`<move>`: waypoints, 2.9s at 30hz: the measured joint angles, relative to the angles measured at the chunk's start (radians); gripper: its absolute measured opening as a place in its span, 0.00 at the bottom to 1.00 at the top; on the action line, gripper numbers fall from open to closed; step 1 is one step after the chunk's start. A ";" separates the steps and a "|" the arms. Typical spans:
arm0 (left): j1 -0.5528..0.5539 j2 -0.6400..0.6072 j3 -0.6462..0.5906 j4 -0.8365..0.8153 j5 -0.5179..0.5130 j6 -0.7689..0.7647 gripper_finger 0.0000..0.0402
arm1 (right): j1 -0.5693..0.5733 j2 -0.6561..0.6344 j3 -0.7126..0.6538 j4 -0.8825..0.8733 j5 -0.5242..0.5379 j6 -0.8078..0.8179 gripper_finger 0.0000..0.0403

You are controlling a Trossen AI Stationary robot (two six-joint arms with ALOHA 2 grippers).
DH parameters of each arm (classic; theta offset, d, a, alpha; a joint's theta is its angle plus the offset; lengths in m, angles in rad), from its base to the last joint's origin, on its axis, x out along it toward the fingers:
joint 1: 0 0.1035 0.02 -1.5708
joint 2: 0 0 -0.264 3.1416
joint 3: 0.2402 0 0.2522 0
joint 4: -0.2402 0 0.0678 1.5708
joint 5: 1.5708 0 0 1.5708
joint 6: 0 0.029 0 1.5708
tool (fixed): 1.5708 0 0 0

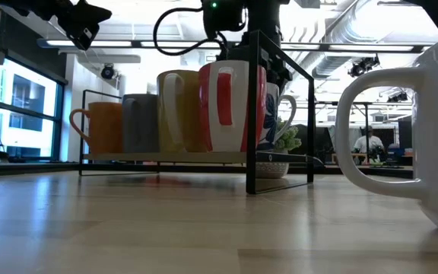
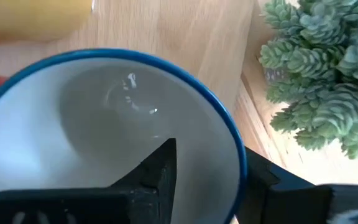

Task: Place coffee mugs
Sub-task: Put the left blue patterned mug on the shelf

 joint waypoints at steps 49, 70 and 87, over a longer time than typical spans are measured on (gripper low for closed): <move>0.000 0.000 0.000 0.000 -0.001 0.018 0.45 | 0.023 -0.018 0.130 0.189 -0.043 -0.011 0.09; 0.000 0.000 0.000 -0.001 -0.001 0.018 0.45 | 0.026 0.010 0.130 0.147 -0.045 -0.019 0.09; 0.000 0.000 0.000 -0.001 -0.001 0.018 0.45 | 0.028 0.010 0.130 0.091 -0.058 -0.016 0.09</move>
